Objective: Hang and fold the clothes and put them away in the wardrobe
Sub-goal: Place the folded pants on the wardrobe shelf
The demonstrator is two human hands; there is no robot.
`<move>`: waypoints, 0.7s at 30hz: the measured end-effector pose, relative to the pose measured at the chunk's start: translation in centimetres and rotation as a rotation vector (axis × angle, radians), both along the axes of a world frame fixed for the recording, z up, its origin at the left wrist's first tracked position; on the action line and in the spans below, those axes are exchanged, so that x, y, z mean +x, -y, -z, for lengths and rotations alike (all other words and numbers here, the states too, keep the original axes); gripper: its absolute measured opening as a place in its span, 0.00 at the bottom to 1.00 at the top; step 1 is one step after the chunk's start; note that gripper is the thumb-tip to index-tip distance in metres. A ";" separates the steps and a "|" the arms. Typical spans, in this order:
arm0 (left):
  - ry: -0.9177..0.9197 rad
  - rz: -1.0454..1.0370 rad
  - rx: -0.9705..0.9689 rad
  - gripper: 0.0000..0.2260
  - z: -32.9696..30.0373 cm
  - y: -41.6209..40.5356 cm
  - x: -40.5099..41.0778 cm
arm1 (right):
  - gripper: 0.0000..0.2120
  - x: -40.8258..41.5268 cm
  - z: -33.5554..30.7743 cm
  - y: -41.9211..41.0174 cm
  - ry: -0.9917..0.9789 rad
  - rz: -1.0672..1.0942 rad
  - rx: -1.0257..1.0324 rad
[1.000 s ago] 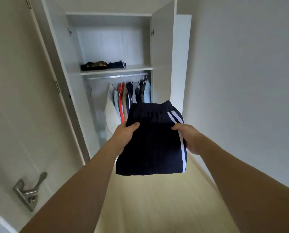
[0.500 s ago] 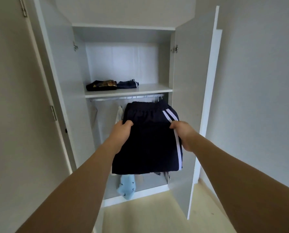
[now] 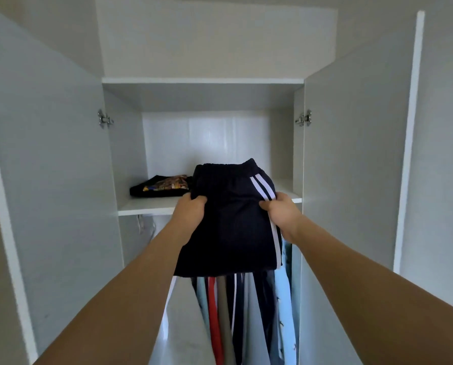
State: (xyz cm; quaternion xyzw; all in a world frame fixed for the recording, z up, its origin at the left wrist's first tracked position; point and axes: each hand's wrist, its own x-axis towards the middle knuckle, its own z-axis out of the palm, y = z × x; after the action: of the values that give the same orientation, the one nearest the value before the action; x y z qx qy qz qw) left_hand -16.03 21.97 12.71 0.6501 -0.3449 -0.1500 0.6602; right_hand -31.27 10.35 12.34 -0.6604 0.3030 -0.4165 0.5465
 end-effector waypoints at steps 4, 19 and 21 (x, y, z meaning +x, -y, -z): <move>0.032 -0.023 0.006 0.07 -2.5 6.5 3.7 | 0.08 3.8 -2.6 6.4 0.035 -0.010 -0.006; -0.059 0.316 0.133 0.10 -6.3 34.6 20.2 | 0.14 19.1 -7.8 33.0 -0.052 0.343 -0.063; -0.063 0.356 0.145 0.10 -6.4 37.3 21.9 | 0.16 20.6 -8.3 35.8 -0.067 0.372 -0.054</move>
State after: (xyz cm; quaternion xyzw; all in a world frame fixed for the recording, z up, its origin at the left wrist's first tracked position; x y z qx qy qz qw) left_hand 5.85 -15.32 19.09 0.6197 -0.4220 -0.3093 0.5850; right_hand -10.65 -25.48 20.59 -0.6208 0.4269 -0.4960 0.4316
